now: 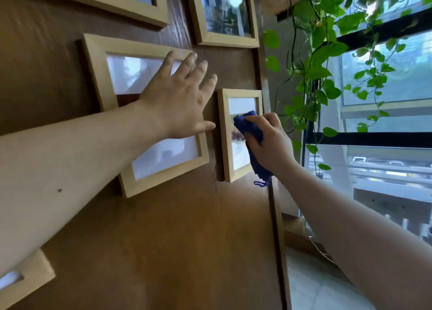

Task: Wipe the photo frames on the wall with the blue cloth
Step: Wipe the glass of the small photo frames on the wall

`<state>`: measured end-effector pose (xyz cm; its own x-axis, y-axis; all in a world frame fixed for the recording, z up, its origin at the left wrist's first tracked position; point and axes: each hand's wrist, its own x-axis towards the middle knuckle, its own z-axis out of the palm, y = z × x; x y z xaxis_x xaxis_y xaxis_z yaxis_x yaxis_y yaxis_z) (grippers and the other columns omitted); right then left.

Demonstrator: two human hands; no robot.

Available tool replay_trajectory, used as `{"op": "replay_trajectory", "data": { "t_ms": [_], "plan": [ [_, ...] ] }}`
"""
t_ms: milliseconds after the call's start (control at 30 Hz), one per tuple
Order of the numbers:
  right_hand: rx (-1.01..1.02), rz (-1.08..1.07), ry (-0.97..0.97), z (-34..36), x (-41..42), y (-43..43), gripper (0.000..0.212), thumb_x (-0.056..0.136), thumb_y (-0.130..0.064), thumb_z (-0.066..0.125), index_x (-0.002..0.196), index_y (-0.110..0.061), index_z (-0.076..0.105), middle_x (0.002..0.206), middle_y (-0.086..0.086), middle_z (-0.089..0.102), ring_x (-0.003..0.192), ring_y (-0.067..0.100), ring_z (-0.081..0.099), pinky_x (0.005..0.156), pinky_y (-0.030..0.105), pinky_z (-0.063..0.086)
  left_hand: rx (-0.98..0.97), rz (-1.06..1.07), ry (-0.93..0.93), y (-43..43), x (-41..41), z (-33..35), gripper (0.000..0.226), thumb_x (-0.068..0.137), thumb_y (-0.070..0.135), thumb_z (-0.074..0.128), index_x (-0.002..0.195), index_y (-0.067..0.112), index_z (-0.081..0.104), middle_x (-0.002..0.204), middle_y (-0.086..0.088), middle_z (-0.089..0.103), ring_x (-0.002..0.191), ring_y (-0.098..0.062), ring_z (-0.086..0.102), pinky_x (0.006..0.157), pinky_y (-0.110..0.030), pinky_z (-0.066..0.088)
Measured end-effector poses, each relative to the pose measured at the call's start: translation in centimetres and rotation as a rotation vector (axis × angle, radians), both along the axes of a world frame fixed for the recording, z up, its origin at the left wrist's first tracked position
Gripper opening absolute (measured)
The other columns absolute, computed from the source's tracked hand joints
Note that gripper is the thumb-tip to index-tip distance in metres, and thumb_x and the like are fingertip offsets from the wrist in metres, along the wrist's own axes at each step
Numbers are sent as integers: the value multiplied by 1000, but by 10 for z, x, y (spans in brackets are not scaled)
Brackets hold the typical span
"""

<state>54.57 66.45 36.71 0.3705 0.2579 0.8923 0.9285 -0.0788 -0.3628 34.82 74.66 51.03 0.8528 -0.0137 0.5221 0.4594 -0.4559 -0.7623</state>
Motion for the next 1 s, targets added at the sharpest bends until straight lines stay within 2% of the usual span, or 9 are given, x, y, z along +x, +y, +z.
{"op": "replay_trajectory", "data": {
  "t_ms": [267, 400, 567, 667, 867, 1000],
  "plan": [
    [41, 44, 117, 11, 44, 26, 37, 86, -29, 61, 122, -29, 53, 110, 1, 48, 87, 19, 53, 64, 43, 54, -8, 59, 45, 11, 74, -12, 96, 79, 73, 34, 147, 9, 11, 155, -20, 22, 143, -36, 16, 115, -57, 16],
    [74, 102, 71, 23, 44, 44, 37, 86, -30, 60, 122, -31, 53, 107, -1, 48, 83, 17, 52, 61, 40, 53, -55, 110, 41, 18, 94, -15, 97, 79, 70, 44, 147, 10, 10, 155, -16, 22, 142, -33, 18, 115, -56, 16],
    [76, 158, 15, 25, 49, 58, 38, 87, -29, 58, 125, -28, 52, 109, 1, 49, 82, 18, 54, 57, 35, 51, -22, 150, 40, 25, 104, -19, 96, 77, 67, 48, 147, 12, 12, 155, -16, 22, 142, -34, 18, 114, -58, 14],
    [92, 130, 0, 20, 61, 62, 37, 87, -29, 59, 123, -27, 54, 110, 1, 50, 83, 16, 52, 54, 33, 49, -33, 150, 38, 26, 107, -20, 96, 76, 67, 50, 147, 13, 16, 156, -15, 22, 142, -34, 17, 113, -60, 12],
    [60, 18, 237, 12, 99, 60, 35, 86, -31, 57, 120, -33, 51, 115, 0, 47, 84, 23, 56, 64, 40, 51, -42, 137, 27, 30, 105, -22, 97, 74, 70, 49, 146, 13, 19, 155, -14, 24, 142, -34, 17, 114, -61, 12],
    [47, 92, 236, 10, 94, 59, 35, 86, -30, 57, 120, -34, 50, 113, -1, 46, 87, 18, 52, 70, 42, 52, -41, 136, 20, 29, 106, -22, 97, 74, 70, 50, 146, 13, 21, 154, -14, 25, 142, -34, 18, 114, -61, 13]
  ]
}}
